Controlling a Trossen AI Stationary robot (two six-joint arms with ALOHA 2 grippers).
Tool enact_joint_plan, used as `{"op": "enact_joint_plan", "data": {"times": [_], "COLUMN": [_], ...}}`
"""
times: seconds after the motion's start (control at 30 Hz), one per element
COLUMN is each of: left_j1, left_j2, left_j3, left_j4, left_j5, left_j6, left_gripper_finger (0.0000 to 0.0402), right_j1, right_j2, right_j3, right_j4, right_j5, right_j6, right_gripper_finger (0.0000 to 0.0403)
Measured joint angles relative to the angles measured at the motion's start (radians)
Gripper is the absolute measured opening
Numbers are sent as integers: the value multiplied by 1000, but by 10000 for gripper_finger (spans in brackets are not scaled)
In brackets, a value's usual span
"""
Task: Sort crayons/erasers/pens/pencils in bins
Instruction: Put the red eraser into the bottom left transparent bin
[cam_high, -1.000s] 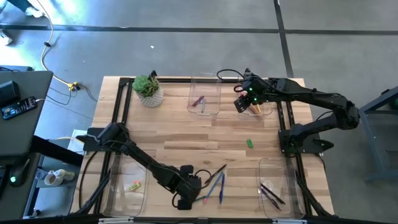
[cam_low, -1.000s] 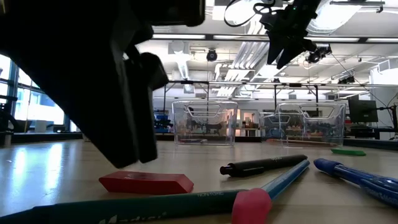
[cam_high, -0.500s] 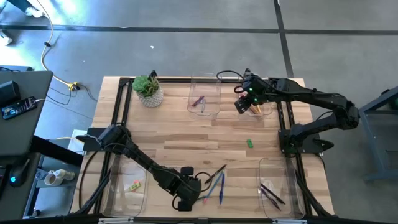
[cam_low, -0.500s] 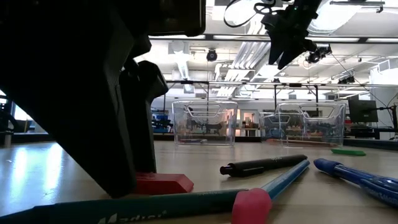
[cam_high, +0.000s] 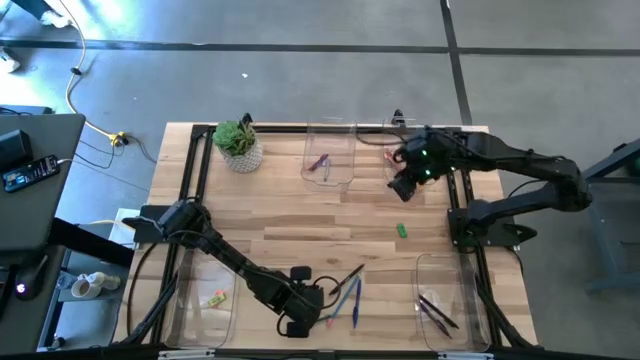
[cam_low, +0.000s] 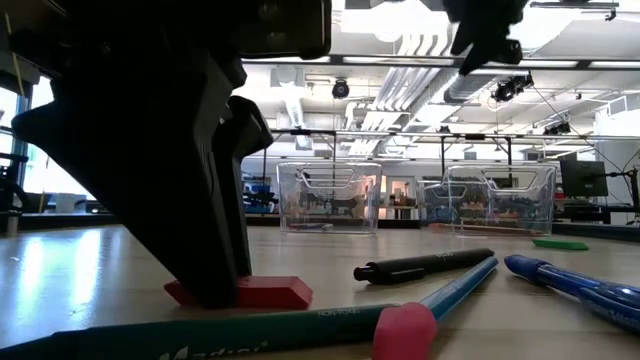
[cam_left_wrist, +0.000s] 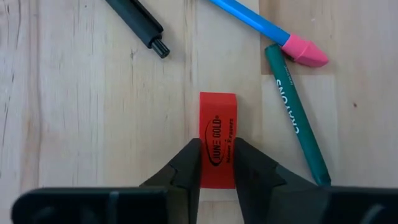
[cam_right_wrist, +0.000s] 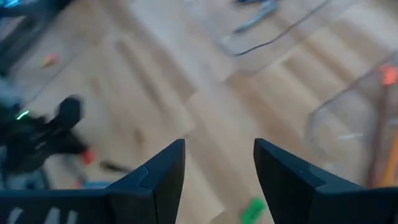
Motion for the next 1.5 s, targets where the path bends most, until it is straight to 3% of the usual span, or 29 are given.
{"op": "enact_joint_plan", "data": {"times": [0.2, 0.43, 0.73, 1.23, 1.5], "left_j1": [0, 0, 1, 17, 50], "left_j2": [0, -1, -32, -105, -190], "left_j3": [0, -2, -6, -4, -3], "left_j4": [1, 8, 19, 23, 13], "left_j5": [1, 1, 1, -28, -74], "left_j6": [-19, -69, -85, -92, -21], "left_gripper_finger": [64, 60, 58, 58, 57], "right_j1": [211, 460, 665, 734, 734], "right_j2": [-20, -18, 7, 107, 111], "right_j3": [0, 0, 0, 0, 0], "right_j4": [-3, -3, 67, 131, 159], "right_j5": [-14, 127, 144, 143, 139], "right_j6": [71, 169, 313, 311, 306], "right_gripper_finger": [183, 183, 183, 183, 183]}}
